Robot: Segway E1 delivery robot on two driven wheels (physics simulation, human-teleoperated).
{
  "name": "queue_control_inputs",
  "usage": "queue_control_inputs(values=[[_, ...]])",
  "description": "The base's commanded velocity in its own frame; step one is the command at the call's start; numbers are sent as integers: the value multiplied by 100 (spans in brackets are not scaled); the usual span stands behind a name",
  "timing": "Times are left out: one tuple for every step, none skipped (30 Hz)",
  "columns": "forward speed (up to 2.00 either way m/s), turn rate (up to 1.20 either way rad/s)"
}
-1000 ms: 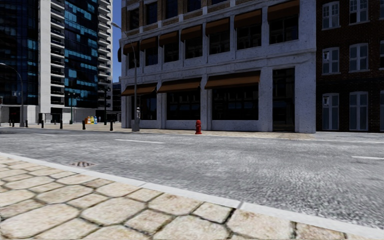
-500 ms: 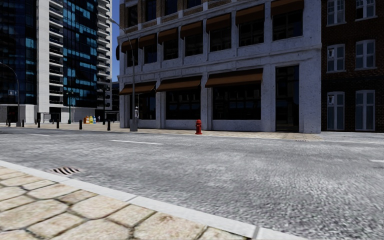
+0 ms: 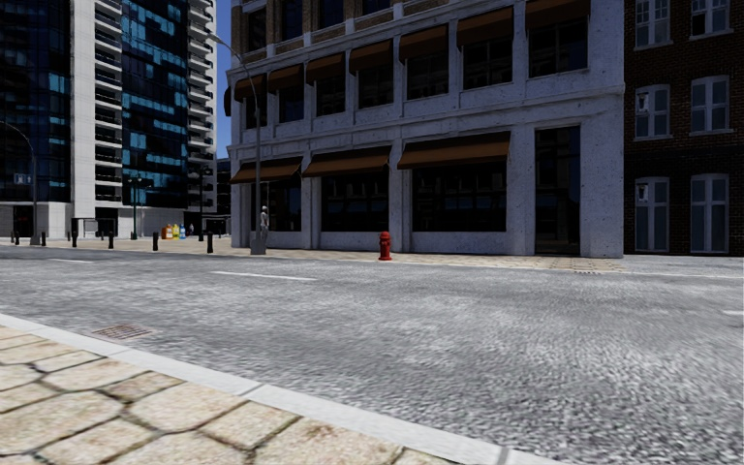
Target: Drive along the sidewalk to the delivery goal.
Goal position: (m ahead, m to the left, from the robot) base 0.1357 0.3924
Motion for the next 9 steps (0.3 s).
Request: queue_control_inputs(values=[[0, 0], [0, 0], [0, 0], [0, 0], [0, 0], [0, 0], [0, 0], [0, 0], [0, 0]])
